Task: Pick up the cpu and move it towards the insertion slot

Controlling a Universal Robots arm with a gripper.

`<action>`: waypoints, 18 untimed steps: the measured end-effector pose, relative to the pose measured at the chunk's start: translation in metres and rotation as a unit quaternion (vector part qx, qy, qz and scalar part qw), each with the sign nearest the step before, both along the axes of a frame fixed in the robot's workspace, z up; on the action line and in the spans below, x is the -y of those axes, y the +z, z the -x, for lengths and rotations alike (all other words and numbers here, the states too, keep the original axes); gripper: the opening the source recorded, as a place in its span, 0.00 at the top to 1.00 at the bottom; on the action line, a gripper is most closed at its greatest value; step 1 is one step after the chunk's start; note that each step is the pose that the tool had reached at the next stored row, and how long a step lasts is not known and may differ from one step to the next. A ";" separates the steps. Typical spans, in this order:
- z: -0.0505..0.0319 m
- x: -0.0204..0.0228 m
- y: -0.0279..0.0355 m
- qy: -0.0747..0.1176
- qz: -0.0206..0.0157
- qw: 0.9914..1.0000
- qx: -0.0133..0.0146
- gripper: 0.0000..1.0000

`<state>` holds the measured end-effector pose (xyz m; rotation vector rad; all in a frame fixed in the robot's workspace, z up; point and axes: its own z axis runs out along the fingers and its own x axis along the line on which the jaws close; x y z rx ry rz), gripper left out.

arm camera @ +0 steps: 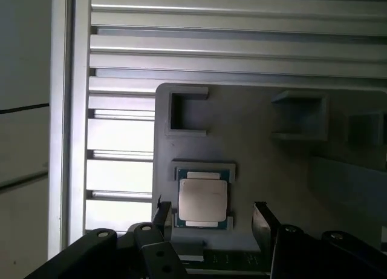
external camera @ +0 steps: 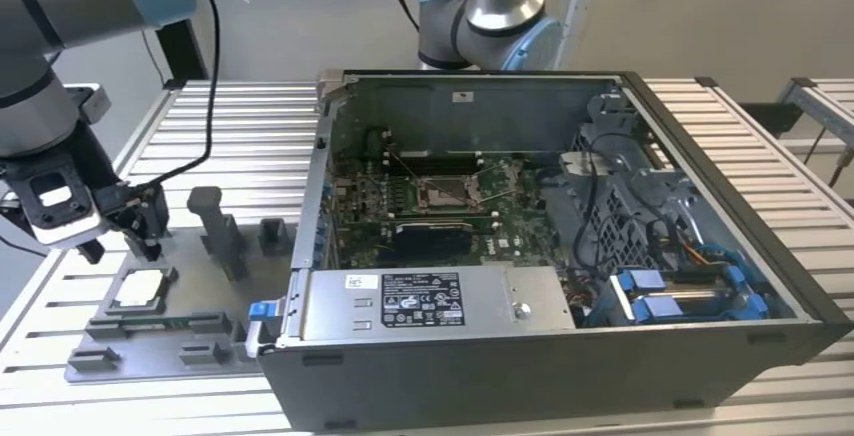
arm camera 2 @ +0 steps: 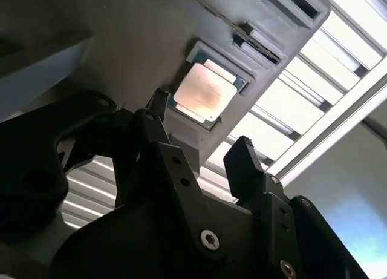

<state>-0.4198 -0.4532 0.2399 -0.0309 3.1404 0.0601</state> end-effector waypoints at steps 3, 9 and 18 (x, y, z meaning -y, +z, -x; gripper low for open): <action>0.0009 0.0000 -0.0055 0.000 0.000 1.000 0.000 0.00; 0.0030 0.0000 -0.0164 0.000 0.000 1.000 0.002 0.00; 0.0046 0.0005 -0.0328 0.000 0.000 1.000 0.002 0.00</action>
